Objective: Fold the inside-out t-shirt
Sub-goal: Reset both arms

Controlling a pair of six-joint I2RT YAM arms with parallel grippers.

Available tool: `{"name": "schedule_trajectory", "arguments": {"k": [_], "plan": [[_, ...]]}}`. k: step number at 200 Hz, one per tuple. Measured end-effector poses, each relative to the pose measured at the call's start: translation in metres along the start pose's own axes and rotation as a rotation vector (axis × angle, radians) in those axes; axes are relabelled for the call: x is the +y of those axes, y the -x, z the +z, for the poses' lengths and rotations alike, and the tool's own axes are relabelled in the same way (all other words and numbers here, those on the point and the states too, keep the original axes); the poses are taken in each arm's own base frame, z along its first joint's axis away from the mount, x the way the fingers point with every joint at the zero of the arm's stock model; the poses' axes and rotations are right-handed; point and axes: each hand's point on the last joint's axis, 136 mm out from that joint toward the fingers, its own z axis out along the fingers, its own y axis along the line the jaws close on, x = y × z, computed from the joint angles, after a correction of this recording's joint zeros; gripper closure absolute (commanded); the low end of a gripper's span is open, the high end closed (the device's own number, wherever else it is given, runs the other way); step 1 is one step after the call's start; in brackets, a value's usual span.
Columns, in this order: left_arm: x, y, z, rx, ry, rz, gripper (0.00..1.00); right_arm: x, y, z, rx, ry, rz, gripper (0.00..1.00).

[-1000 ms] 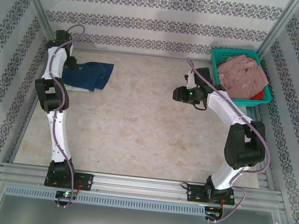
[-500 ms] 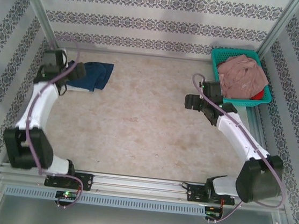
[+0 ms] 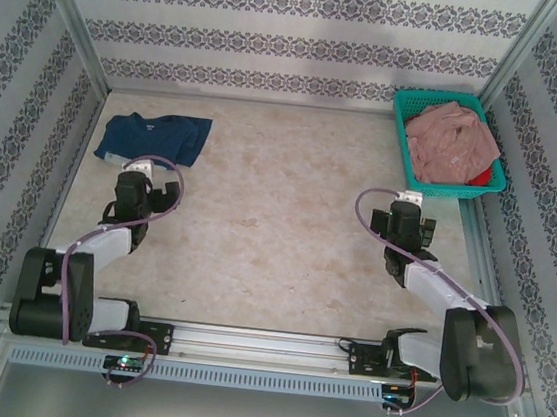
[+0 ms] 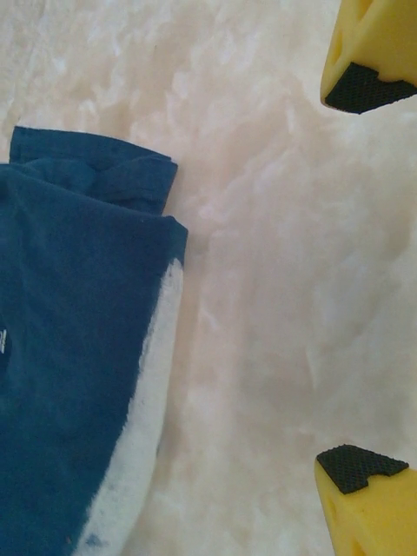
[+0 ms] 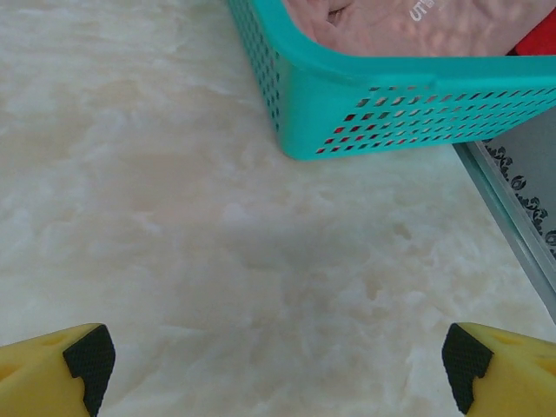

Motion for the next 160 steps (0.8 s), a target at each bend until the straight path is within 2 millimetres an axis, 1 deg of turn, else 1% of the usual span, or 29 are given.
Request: {"name": "schedule_trajectory", "arguments": {"k": [20, 32, 42, 54, 62, 81, 87, 93, 134, 160], "plan": [[-0.003, -0.006, 0.013, -0.017, -0.010, 0.027, 0.00, -0.004, 0.003, 0.008, -0.045, -0.001, 0.023, 0.02], [-0.005, -0.007, 0.021, -0.041, -0.021, 0.038, 0.00, -0.004, 0.011, 0.010, -0.095, 0.017, 0.048, 0.02], [-0.007, -0.012, 0.028, -0.056, -0.032, 0.051, 0.00, -0.003, 0.018, 0.011, -0.133, 0.039, 0.066, 0.02], [-0.008, -0.024, 0.030, -0.033, -0.037, 0.066, 0.00, 0.000, 0.025, 0.012, -0.186, 0.069, 0.088, 0.02], [-0.010, -0.026, 0.031, -0.029, -0.043, 0.076, 0.00, 0.004, 0.023, 0.017, -0.201, 0.089, 0.093, 0.02], [-0.015, -0.018, 0.031, -0.055, -0.054, 0.090, 0.00, 0.016, 0.007, 0.032, -0.176, 0.127, 0.081, 0.02], [-0.016, -0.016, 0.031, -0.061, -0.056, 0.093, 0.00, 0.018, 0.000, 0.035, -0.150, 0.134, 0.073, 0.02], [-0.017, -0.013, 0.031, -0.072, -0.059, 0.095, 0.00, 0.020, -0.003, 0.036, -0.139, 0.142, 0.070, 0.02], [-0.019, -0.009, 0.031, -0.087, -0.061, 0.105, 0.00, 0.022, 0.019, 0.034, -0.205, 0.156, 0.086, 0.02], [-0.019, -0.009, 0.031, -0.087, -0.061, 0.111, 0.00, 0.022, 0.020, 0.034, -0.210, 0.156, 0.087, 0.02]]}}
